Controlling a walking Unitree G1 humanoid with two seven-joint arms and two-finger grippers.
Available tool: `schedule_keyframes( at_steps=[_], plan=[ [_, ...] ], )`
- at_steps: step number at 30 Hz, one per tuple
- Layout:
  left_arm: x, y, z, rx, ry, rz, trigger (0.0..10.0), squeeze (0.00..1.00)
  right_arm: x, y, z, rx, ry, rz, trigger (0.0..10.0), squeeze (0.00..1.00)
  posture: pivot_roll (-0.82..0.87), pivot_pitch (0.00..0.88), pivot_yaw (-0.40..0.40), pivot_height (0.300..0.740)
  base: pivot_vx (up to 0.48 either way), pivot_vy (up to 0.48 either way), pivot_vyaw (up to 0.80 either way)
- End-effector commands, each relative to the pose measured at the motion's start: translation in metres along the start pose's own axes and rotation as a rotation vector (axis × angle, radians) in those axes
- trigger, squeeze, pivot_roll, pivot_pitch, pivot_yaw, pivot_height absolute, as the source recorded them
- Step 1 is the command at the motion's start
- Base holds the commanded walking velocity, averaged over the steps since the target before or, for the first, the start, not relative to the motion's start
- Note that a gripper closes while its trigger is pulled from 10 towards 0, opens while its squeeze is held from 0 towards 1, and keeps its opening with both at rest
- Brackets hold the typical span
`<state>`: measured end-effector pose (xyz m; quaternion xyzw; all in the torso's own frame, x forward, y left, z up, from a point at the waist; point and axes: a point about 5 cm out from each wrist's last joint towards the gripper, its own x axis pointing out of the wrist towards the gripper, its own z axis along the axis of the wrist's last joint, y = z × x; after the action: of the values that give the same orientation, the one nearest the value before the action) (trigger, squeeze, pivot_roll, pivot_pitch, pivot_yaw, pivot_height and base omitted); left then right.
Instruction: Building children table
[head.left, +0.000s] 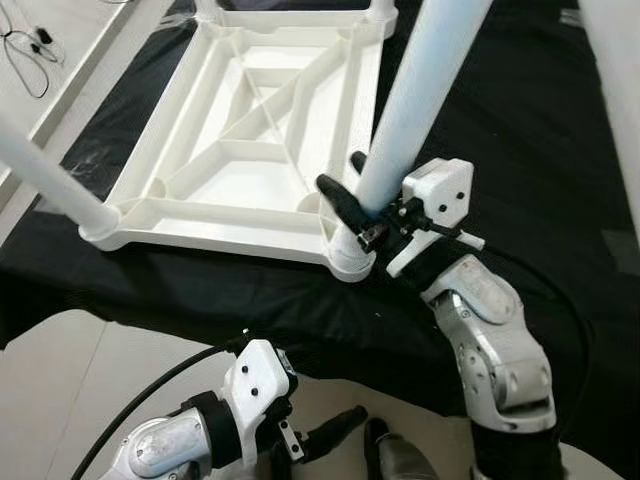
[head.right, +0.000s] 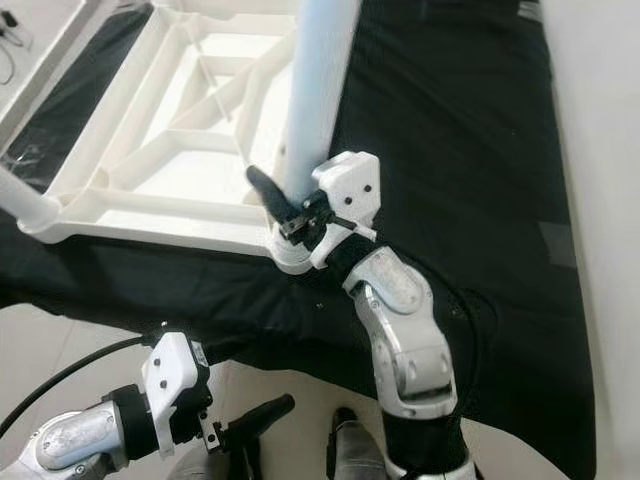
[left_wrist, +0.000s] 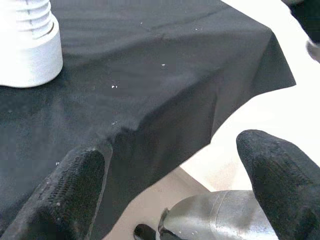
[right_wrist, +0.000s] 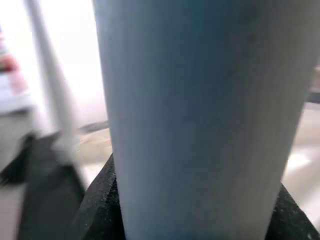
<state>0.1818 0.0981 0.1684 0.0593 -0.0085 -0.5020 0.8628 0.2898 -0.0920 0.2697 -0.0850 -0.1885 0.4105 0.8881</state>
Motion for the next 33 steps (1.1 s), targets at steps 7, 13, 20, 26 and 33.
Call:
schedule_keyframes(
  at_steps=[7,13,20,26,33],
  plan=[
    [0.0,-0.003,-0.008,-0.021,0.023,-0.002,10.0,0.0,0.004,0.004,-0.027,0.041,0.114,0.189,10.0,0.0,0.02,0.353,0.091,0.74,0.0,0.0,0.0],
    [-0.001,-0.003,-0.006,-0.013,0.021,0.002,10.0,0.0,0.004,0.006,-0.035,-0.048,0.22,0.368,10.0,0.0,0.03,0.365,0.09,0.74,0.0,0.0,0.0],
    [-0.001,-0.004,-0.006,-0.014,0.018,0.001,10.0,0.0,0.008,-0.004,-0.045,-0.041,0.33,0.377,10.0,0.0,0.02,0.378,0.088,0.74,0.0,0.0,0.0],
    [-0.003,-0.006,-0.005,-0.02,0.017,0.004,10.0,0.0,0.016,-0.004,-0.059,0.062,0.423,0.187,10.0,0.0,0.02,0.394,0.083,0.74,0.0,0.0,0.0],
    [-0.004,-0.007,-0.004,-0.024,0.017,0.007,10.0,0.0,0.007,-0.008,-0.073,0.127,0.507,-0.038,10.0,0.0,0.02,0.405,0.083,0.74,0.0,0.0,0.0]
  ],
)
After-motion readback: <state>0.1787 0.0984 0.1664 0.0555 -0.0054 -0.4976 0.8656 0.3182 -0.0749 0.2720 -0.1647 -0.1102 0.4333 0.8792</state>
